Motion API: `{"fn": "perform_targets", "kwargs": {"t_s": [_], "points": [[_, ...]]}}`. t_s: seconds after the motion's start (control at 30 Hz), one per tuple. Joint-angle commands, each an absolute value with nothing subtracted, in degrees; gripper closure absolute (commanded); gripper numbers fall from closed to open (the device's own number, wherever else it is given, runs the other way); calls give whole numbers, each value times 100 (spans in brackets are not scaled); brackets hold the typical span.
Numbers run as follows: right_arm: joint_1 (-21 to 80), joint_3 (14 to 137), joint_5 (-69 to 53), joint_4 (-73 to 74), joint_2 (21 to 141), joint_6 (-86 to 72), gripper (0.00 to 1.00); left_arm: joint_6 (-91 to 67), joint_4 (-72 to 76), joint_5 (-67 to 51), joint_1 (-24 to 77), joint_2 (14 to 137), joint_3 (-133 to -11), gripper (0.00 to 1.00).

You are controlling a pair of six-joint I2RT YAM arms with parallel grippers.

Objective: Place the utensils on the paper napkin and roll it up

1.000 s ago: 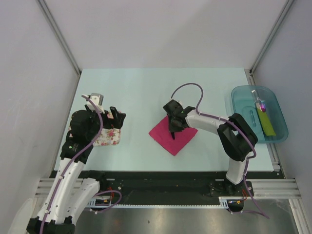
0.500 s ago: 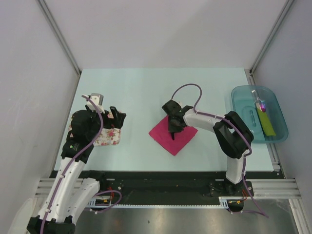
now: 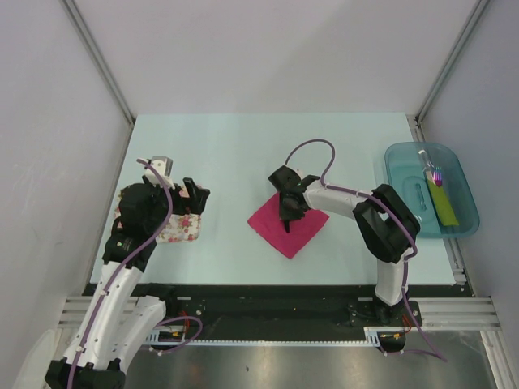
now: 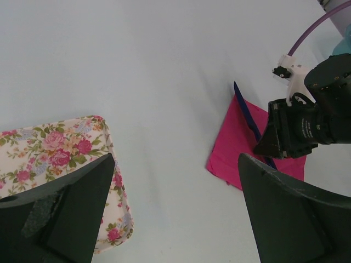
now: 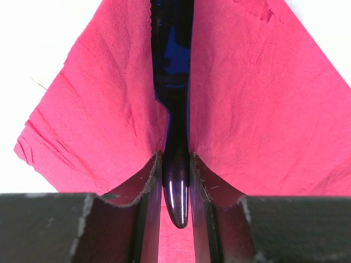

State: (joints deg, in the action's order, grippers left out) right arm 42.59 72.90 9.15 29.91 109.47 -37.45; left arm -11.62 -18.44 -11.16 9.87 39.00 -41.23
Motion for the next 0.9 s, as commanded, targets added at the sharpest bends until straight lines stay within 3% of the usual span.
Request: {"fn": "perform_targets", "kwargs": {"t_s": [0.0,0.17,0.37,0.53,0.7,0.8,0.83,0.87], "points": [[4298,7488,914,3041,11039,-3893,78,-1248,-1749,-1160,940,3911,-4113,0],[4263,7471,853,3076,11013,-3920,74,-1222,-1837,-1151,932,3955,-4096,0],[4236,7383,712,3068,10960,-3973,58,-1257,-1942,-1134,870,4087,-4104,1],[4236,7348,668,3032,10802,-3947,55,-1406,-2109,-1108,739,4192,-4139,0],[4228,7602,571,3015,10495,-3666,48,-1284,-2924,-1204,27,4701,-4551,2],[4201,7812,598,2980,10187,-3280,36,-915,-3504,-1361,-710,5279,-4946,7],[4192,7857,624,2971,10117,-3157,24,-697,-3620,-1362,-851,5439,-5044,9],[4158,7884,598,2945,9960,-2894,19,-607,-3734,-1380,-1148,5588,-5149,11]]}}
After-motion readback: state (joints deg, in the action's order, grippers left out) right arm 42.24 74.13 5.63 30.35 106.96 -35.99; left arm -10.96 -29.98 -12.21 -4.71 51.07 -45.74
